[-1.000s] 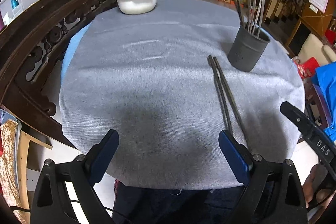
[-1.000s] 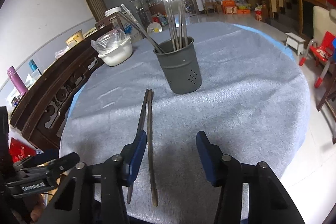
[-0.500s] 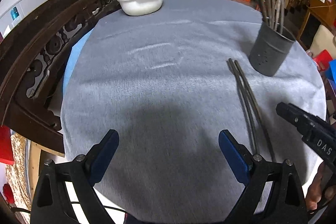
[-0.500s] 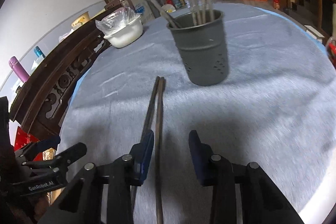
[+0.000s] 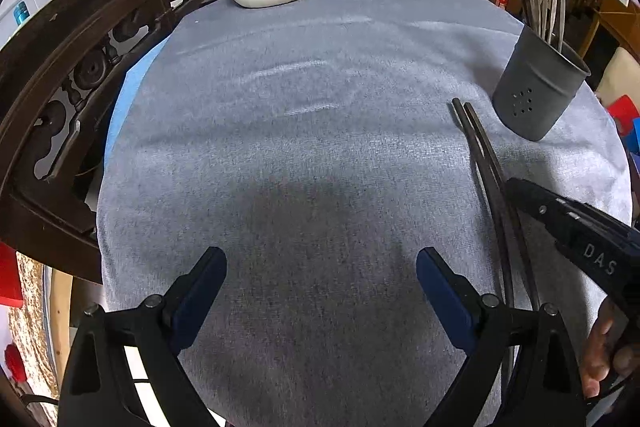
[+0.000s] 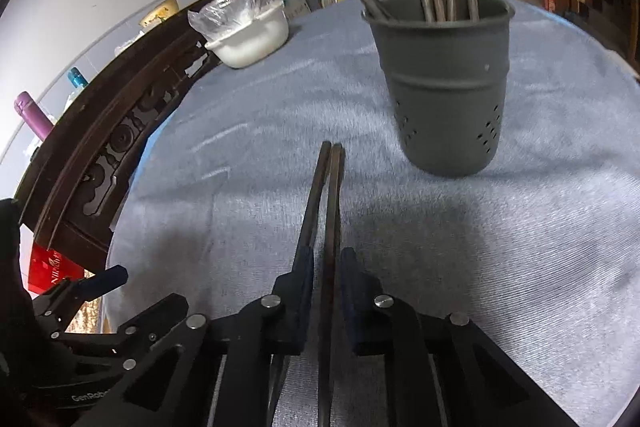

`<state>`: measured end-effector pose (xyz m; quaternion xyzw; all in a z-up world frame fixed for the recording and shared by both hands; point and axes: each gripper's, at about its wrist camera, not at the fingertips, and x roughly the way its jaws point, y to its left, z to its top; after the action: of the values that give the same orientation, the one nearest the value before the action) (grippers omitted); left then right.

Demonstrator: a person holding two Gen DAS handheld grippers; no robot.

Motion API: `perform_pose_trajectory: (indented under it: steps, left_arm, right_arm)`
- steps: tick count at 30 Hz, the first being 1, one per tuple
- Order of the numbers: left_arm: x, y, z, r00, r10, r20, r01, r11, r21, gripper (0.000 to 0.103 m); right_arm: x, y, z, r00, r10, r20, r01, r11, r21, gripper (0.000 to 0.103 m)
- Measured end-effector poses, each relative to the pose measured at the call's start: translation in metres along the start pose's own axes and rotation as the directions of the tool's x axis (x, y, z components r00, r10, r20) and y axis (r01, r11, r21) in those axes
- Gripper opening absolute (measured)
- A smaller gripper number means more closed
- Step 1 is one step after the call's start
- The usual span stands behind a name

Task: Organize utensils
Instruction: 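Close the left gripper on one chopstick while the right gripper closes on the other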

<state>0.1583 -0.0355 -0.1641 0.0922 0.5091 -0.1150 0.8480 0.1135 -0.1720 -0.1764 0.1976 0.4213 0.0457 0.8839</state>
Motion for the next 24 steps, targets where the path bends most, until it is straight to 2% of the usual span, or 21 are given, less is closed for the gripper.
perform_pose_trajectory:
  steps: [3, 5, 10, 20, 24]
  left_arm:
    - [0.001, -0.001, 0.002, 1.000, 0.004, -0.004, -0.004, 1.000, -0.002, 0.096]
    - [0.000, -0.002, 0.003, 1.000, 0.007, -0.002, -0.007, 1.000, -0.001, 0.096]
    - [-0.001, -0.008, 0.009, 1.000, 0.011, -0.006, -0.011, 1.000, 0.005, 0.096]
    - [0.014, -0.042, 0.036, 0.993, -0.081, -0.081, 0.086, 0.995, 0.056, 0.096]
    - [0.021, -0.056, 0.043, 0.993, -0.068, -0.095, 0.076, 0.994, 0.075, 0.096]
  right_arm:
    - [0.004, -0.002, 0.001, 1.000, 0.005, -0.017, -0.005, 1.000, 0.004, 0.016]
    - [0.003, -0.004, 0.000, 1.000, 0.002, -0.014, -0.002, 1.000, 0.003, 0.010]
    - [-0.002, -0.019, 0.001, 1.000, 0.008, -0.004, -0.008, 0.998, 0.057, 0.009]
    - [-0.016, -0.049, -0.007, 0.999, 0.046, 0.023, -0.050, 0.985, 0.163, 0.009]
    - [-0.020, -0.061, -0.010, 0.998, 0.057, 0.039, -0.063, 0.980, 0.187, 0.009]
